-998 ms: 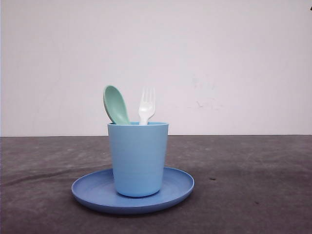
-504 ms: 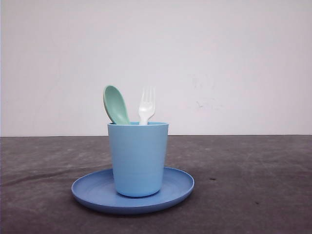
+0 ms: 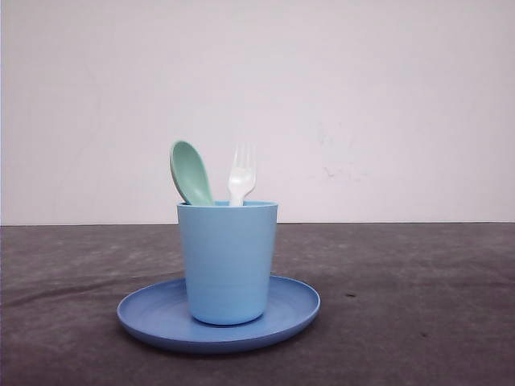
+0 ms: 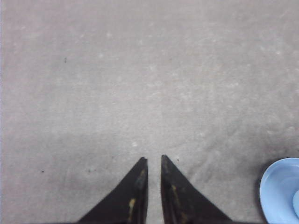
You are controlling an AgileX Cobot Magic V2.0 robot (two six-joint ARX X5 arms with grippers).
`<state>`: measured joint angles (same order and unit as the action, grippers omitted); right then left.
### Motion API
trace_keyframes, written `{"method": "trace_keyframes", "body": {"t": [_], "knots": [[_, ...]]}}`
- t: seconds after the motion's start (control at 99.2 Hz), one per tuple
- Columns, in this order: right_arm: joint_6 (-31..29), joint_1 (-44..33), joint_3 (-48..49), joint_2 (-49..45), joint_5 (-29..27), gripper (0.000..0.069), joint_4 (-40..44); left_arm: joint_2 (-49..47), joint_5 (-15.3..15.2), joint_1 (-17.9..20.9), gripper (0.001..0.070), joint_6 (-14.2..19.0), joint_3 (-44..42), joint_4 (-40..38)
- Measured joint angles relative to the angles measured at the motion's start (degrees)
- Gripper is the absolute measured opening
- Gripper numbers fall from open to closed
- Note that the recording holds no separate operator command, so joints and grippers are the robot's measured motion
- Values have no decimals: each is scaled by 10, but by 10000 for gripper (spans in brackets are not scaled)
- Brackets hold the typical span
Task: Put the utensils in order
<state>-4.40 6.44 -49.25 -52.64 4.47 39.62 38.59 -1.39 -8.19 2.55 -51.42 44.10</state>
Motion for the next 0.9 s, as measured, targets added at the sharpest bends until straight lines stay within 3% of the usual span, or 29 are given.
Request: {"method": "trace_keyframes", "body": {"t": [0.262, 0.423, 0.635, 0.897], "knots": [[-1, 0, 0, 0, 0, 35, -47, -148, -2, 3, 25, 0, 130, -98], [-1, 0, 0, 0, 0, 35, -74, -255, -2, 28, 25, 0, 238, -167], [-1, 0, 0, 0, 0, 35, -112, -371, -2, 43, 25, 0, 369, -189], [-1, 0, 0, 0, 0, 35, -158, -382, -2, 44, 24, 0, 460, -227]]}}
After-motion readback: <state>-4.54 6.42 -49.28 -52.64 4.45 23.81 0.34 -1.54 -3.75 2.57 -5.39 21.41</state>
